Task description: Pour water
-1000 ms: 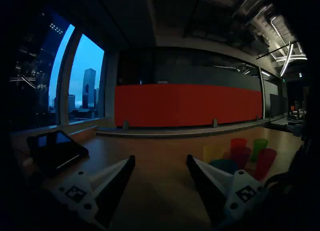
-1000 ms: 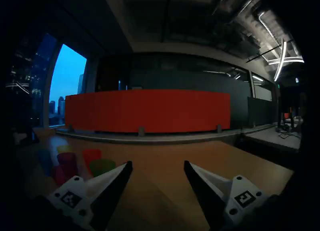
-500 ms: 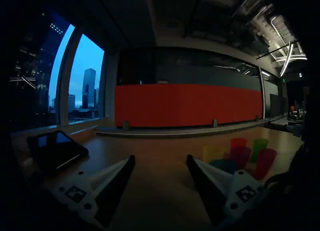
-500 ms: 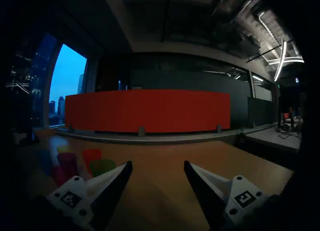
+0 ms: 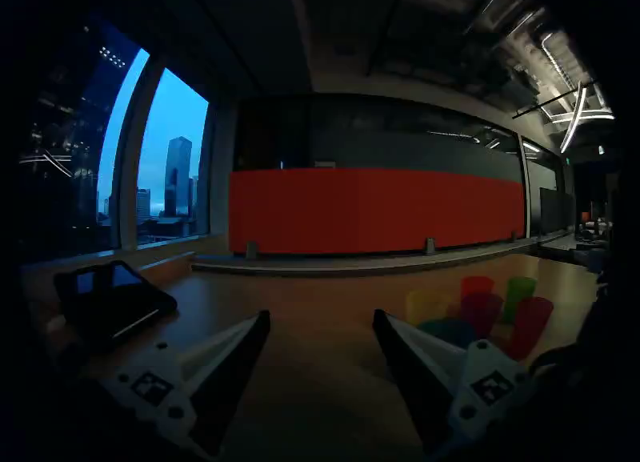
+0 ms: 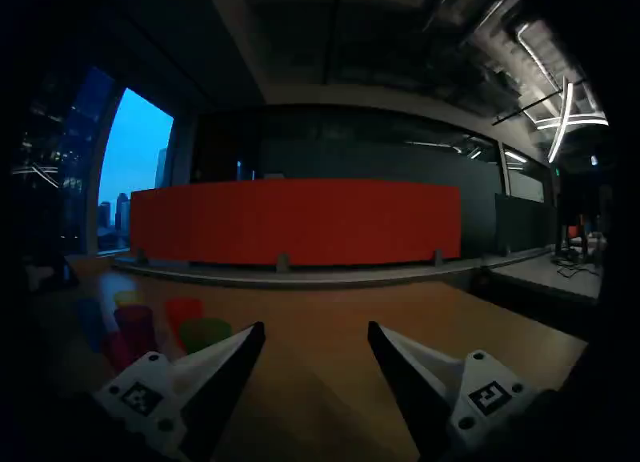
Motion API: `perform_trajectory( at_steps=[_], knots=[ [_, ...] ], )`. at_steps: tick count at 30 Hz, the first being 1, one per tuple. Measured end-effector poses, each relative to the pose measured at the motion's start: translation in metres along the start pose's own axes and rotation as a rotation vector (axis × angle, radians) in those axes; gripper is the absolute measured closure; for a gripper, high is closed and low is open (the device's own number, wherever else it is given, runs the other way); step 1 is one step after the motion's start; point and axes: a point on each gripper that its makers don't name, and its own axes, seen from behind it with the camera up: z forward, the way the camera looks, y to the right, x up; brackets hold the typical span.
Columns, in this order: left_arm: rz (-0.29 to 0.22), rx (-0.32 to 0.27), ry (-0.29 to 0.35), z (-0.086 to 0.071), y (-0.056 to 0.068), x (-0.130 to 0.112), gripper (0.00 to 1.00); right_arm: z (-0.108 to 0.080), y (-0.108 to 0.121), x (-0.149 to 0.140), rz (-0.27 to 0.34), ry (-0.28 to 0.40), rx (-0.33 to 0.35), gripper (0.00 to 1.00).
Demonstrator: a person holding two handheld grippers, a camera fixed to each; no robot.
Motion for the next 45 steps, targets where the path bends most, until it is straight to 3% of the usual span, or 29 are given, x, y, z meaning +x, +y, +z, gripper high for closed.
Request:
perform_trajectory(
  at_steps=[22,32,38,45],
  knots=[
    [0.001,0.002,-0.001,0.000,-0.001,-0.001,0.05,0.000,0.000,0.001,0.000,0.000,0.000,0.00],
    [0.013,0.036,-0.027,0.001,-0.007,-0.001,0.05,0.001,0.006,0.000,0.003,-0.013,-0.011,0.00],
    [0.026,0.034,-0.043,0.004,-0.006,0.015,0.05,0.001,0.014,0.021,0.016,-0.030,-0.006,0.00],
    [-0.014,0.005,-0.067,0.015,-0.002,0.050,0.05,0.005,0.022,0.071,0.001,-0.035,0.010,0.00]
  ],
)
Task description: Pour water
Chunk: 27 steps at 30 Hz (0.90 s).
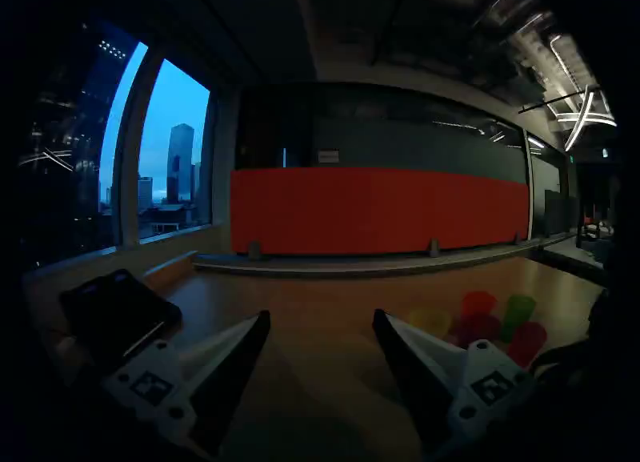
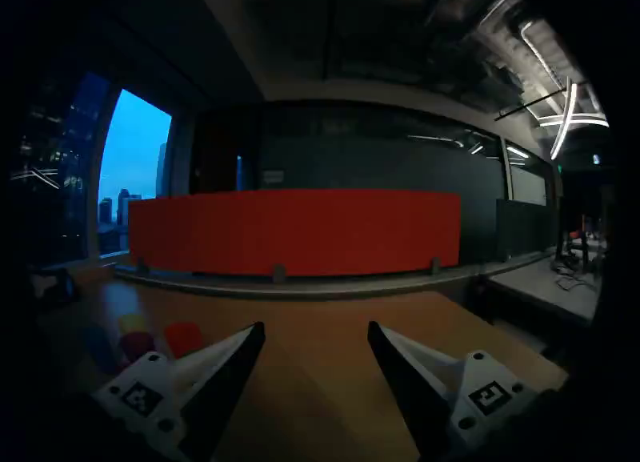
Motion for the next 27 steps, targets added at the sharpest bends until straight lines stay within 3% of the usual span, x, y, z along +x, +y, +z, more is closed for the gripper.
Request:
perform_trajectory(
  at_steps=[8,17,27],
  knots=[
    [-0.012,-0.045,0.021,0.008,0.003,0.066,0.05,0.003,0.002,0.069,-0.031,0.014,0.010,0.00],
    [-0.011,-0.071,0.056,0.014,0.003,0.136,0.05,0.004,-0.005,0.118,-0.023,0.009,0.034,0.00],
    [-0.005,-0.121,0.066,0.015,0.011,0.167,0.05,0.000,-0.012,0.139,-0.015,0.029,0.071,0.00]
  ],
)
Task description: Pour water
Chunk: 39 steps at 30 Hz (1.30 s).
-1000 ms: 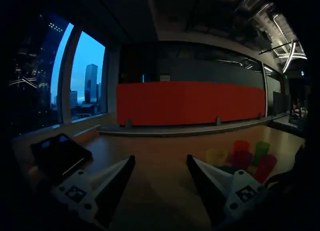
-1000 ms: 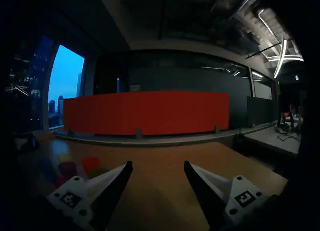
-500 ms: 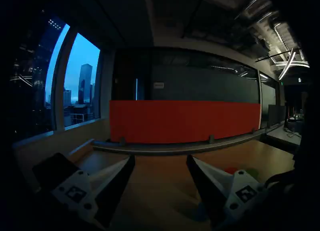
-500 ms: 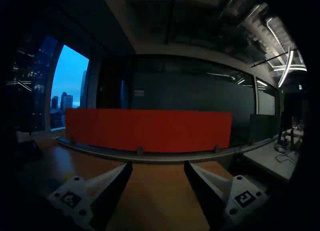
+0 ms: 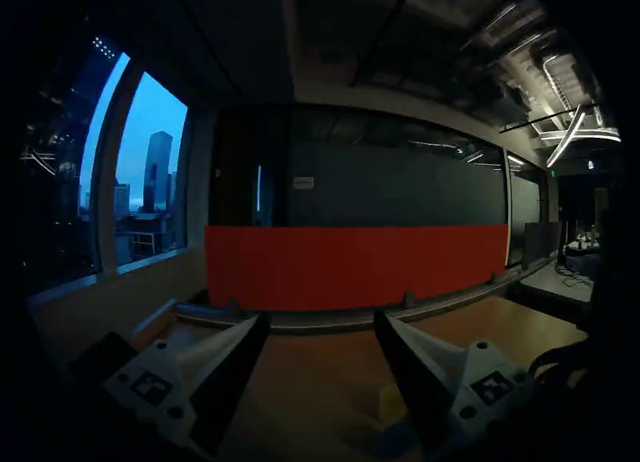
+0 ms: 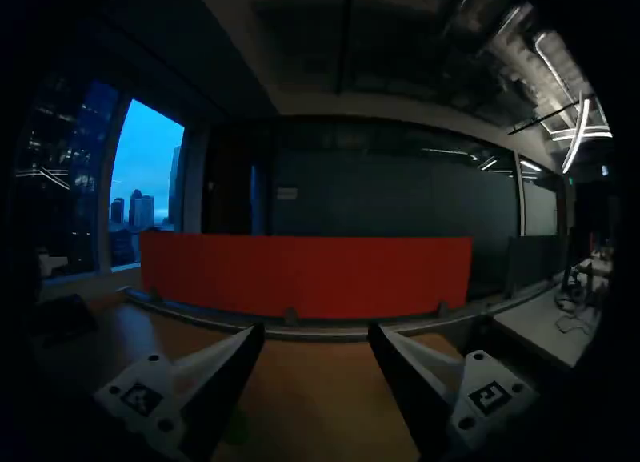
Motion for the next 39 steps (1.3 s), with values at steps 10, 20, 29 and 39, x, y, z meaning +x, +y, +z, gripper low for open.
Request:
perform_trajectory(
  at_steps=[10,20,29,39],
  knots=[
    [0.025,-0.133,0.013,-0.006,0.029,0.019,0.05,-0.009,-0.031,0.010,-0.004,0.004,0.173,0.00],
    [0.039,-0.279,0.001,-0.016,0.054,0.016,0.05,-0.027,-0.077,0.020,-0.011,0.006,0.394,0.00],
    [0.067,-0.344,-0.033,-0.021,0.063,-0.004,0.05,-0.026,-0.095,0.007,-0.030,-0.031,0.491,0.00],
    [0.108,-0.388,-0.128,-0.023,0.066,-0.057,0.05,-0.015,-0.107,-0.034,-0.059,-0.115,0.565,0.00]
  ],
)
